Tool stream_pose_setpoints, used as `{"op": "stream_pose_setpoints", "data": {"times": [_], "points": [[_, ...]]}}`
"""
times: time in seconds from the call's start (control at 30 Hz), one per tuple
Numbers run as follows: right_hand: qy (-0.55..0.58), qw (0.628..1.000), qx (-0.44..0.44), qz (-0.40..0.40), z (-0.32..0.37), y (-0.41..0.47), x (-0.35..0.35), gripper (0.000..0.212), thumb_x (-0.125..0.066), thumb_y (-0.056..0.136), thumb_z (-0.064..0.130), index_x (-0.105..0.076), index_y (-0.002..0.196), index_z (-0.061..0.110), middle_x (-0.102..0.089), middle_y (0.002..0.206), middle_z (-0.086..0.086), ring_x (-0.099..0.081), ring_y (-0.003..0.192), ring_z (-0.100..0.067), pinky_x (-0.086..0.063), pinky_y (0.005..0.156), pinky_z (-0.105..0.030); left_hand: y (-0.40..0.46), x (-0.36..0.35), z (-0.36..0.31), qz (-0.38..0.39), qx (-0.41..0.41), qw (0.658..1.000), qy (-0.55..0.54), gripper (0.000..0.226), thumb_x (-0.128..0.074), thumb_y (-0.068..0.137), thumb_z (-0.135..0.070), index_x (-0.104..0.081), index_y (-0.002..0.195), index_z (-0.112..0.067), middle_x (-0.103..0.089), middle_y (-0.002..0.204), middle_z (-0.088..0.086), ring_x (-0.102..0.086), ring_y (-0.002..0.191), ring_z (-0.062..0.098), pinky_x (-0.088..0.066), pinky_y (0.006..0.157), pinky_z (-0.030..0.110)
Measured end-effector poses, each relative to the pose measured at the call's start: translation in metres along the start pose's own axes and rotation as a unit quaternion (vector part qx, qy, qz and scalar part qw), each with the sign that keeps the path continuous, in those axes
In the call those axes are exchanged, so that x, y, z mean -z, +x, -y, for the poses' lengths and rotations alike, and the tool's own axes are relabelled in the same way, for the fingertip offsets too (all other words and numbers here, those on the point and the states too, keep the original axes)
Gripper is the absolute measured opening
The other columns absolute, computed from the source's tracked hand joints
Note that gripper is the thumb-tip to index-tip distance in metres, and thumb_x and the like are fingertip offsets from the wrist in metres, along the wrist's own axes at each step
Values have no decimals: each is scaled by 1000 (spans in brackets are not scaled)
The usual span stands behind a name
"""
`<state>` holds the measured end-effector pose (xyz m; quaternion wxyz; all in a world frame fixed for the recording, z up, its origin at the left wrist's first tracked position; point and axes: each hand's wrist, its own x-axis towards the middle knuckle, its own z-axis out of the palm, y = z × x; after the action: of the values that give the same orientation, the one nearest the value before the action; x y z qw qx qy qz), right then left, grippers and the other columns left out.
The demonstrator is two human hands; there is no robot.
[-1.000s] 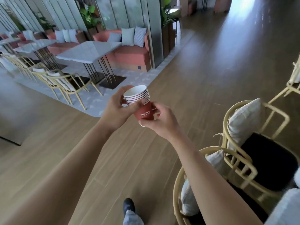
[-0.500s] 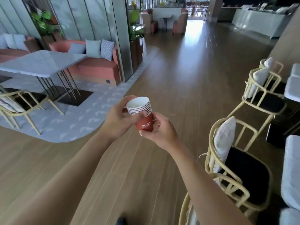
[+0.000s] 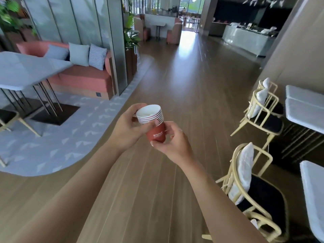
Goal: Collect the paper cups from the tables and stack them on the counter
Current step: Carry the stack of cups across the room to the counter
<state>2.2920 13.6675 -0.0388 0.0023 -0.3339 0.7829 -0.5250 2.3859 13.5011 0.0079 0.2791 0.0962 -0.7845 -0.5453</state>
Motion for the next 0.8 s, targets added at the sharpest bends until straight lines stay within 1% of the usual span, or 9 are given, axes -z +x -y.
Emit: {"op": "stream_pose_setpoints", "data": {"times": [0.13, 0.27, 0.33, 0.43, 0.6, 0.73, 0.8], "points": [[-20, 1000, 12, 4, 16, 24, -17, 51, -93, 65, 34, -66, 109, 35, -71, 103, 22, -64, 99, 2, -40, 78, -5, 20, 23, 15, -34, 1, 999, -23, 82, -89, 65, -62, -62, 132, -24, -72, 121, -8, -69, 111, 13, -58, 102, 43], [-25, 999, 19, 9, 20, 49, -30, 50, -91, 66, 34, -66, 109, 34, -72, 104, 21, -65, 101, 0, -41, 82, -6, 38, 37, 28, -53, -11, 998, -31, 76, -89, 67, -63, -63, 128, -24, -73, 120, -9, -71, 110, 14, -60, 97, 46], [-27, 999, 22, 14, 16, 62, -35, 51, -92, 66, 33, -66, 110, 32, -73, 105, 18, -67, 101, -3, -40, 84, -6, 47, 40, 34, -50, -20, 998, -18, 73, -88, 70, -63, -62, 129, -28, -72, 121, -13, -70, 110, 11, -61, 92, 46], [-17, 999, 19, 20, 3, 85, -41, 51, -93, 66, 34, -66, 110, 34, -74, 106, 17, -68, 101, -6, -40, 85, -5, 66, 39, 46, -42, -25, 999, 12, 72, -85, 72, -66, -59, 133, -40, -69, 123, -24, -67, 113, 2, -60, 88, 39], [-4, 1000, 16, 14, -28, 132, -41, 51, -91, 65, 39, -67, 110, 35, -74, 104, 14, -67, 101, -8, -41, 87, -7, 121, 21, 66, -43, -24, 998, 35, 68, -83, 72, -68, -58, 130, -44, -68, 121, -29, -65, 111, -1, -53, 86, 30], [0, 1000, 15, 5, -64, 186, -28, 50, -90, 64, 42, -67, 108, 34, -73, 102, 14, -67, 102, -8, -41, 87, -7, 183, -9, 84, -41, -29, 997, 52, 66, -82, 74, -69, -57, 130, -46, -68, 121, -31, -66, 111, -2, -55, 87, 29], [0, 1000, 12, -3, -86, 217, -16, 50, -89, 64, 44, -67, 108, 34, -73, 102, 14, -67, 101, -8, -41, 87, -7, 219, -30, 92, -33, -29, 998, 52, 66, -82, 74, -68, -58, 130, -44, -68, 121, -29, -67, 112, 0, -57, 88, 33]]}}
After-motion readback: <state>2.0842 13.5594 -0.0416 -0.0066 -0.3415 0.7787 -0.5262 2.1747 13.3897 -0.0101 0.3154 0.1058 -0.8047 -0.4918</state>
